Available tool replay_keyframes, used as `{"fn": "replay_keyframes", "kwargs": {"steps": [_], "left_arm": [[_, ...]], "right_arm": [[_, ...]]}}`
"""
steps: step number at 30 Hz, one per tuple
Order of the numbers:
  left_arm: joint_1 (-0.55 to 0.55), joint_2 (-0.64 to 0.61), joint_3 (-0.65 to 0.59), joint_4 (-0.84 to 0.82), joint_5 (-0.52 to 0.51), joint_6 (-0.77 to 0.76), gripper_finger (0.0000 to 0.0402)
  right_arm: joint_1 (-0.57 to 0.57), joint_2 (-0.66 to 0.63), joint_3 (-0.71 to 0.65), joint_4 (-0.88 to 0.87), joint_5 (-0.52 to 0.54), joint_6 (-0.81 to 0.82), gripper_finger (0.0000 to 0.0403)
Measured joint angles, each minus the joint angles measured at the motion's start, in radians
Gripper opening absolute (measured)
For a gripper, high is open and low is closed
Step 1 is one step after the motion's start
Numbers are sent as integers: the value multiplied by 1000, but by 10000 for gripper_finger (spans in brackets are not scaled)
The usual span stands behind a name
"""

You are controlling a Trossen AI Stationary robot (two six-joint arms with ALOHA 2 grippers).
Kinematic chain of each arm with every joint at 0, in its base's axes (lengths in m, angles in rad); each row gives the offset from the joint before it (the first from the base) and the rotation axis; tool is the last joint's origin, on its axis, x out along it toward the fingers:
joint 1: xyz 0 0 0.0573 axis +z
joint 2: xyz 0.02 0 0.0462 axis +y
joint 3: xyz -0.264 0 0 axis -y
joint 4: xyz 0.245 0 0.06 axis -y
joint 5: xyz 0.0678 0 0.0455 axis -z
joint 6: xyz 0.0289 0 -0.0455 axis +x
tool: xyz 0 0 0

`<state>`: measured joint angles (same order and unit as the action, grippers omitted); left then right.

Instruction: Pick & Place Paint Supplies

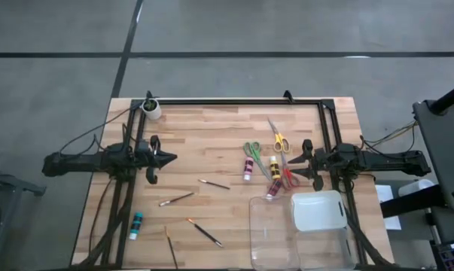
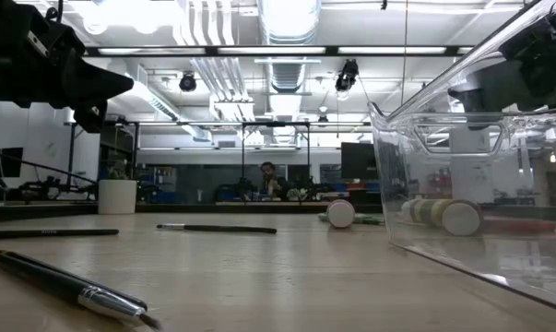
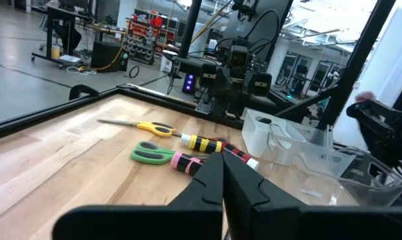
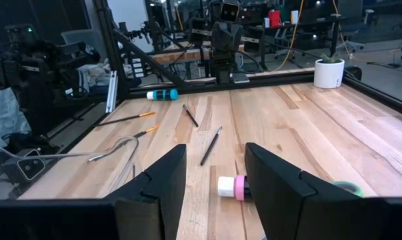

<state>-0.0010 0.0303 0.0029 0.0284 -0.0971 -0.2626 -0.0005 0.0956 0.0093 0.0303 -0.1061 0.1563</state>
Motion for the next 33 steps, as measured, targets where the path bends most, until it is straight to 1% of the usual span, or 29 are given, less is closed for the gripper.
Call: {"fn": "replay_keyframes", "kwargs": {"steps": [24, 29, 33], "left_arm": [[0, 0, 0, 0, 0, 0, 0], [0, 0, 0, 0, 0, 0, 0], [0, 0, 0, 0, 0, 0, 0]], "right_arm": [[0, -2, 0, 0, 0, 0, 152], [0, -1, 0, 26, 1, -73, 152], [0, -1, 0, 36, 1, -72, 152]]}}
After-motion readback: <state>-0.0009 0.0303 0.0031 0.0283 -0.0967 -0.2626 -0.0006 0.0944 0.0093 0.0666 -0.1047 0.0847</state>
